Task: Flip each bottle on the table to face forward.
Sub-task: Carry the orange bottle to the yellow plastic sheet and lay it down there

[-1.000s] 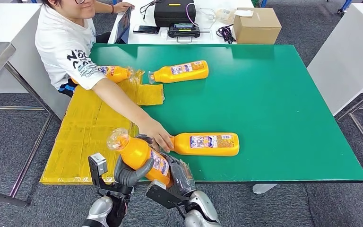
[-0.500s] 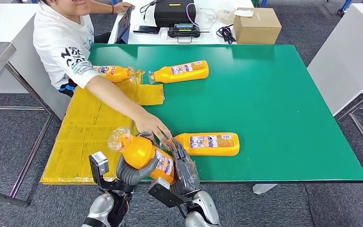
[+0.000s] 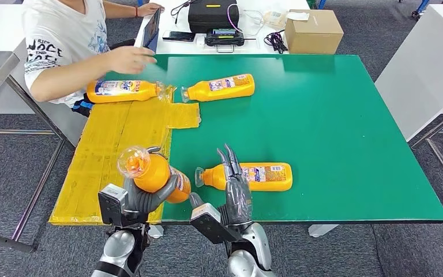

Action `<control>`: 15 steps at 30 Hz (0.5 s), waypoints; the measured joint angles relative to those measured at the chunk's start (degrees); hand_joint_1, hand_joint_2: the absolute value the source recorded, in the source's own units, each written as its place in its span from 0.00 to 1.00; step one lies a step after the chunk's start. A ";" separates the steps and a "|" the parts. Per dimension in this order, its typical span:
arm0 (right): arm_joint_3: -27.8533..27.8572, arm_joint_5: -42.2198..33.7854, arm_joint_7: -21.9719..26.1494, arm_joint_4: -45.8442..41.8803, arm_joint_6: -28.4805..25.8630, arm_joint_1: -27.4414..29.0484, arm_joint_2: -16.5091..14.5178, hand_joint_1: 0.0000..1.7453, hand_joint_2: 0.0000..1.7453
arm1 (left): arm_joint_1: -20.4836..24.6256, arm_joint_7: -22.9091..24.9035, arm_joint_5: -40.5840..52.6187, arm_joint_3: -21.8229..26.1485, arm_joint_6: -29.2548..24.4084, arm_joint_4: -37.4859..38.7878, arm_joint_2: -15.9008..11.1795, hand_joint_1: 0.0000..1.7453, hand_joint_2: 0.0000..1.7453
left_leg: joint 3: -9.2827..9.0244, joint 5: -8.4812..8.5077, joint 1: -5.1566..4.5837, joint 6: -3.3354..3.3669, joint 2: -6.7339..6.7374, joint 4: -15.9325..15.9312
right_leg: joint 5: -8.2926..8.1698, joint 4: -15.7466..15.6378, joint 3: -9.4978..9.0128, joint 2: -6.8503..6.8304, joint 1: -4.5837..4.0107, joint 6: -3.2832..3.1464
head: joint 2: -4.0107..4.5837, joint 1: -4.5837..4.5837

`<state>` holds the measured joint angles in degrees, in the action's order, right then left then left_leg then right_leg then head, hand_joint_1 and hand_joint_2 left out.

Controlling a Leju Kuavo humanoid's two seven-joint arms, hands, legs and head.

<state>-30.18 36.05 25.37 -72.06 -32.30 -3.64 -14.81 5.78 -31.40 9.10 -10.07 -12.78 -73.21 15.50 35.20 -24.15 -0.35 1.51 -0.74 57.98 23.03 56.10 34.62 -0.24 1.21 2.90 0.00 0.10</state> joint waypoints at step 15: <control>-4.40 -7.26 4.13 -12.36 1.94 0.25 0.90 0.00 0.00 | 5.86 -5.52 49.36 6.13 -26.92 0.79 -2.01 1.00 1.00 | 0.00 0.03 0.02 -0.02 0.07 0.00 | -0.01 0.02 0.00 0.01 -0.01 -0.01 | 0.00 0.01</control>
<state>-34.58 28.79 29.50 -84.42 -30.36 -3.39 -13.91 11.63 -36.93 58.45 -3.94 -39.70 -72.42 13.49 35.20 -24.12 -0.33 1.49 -0.67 57.98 23.02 56.12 34.62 -0.23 1.19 2.89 0.00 0.11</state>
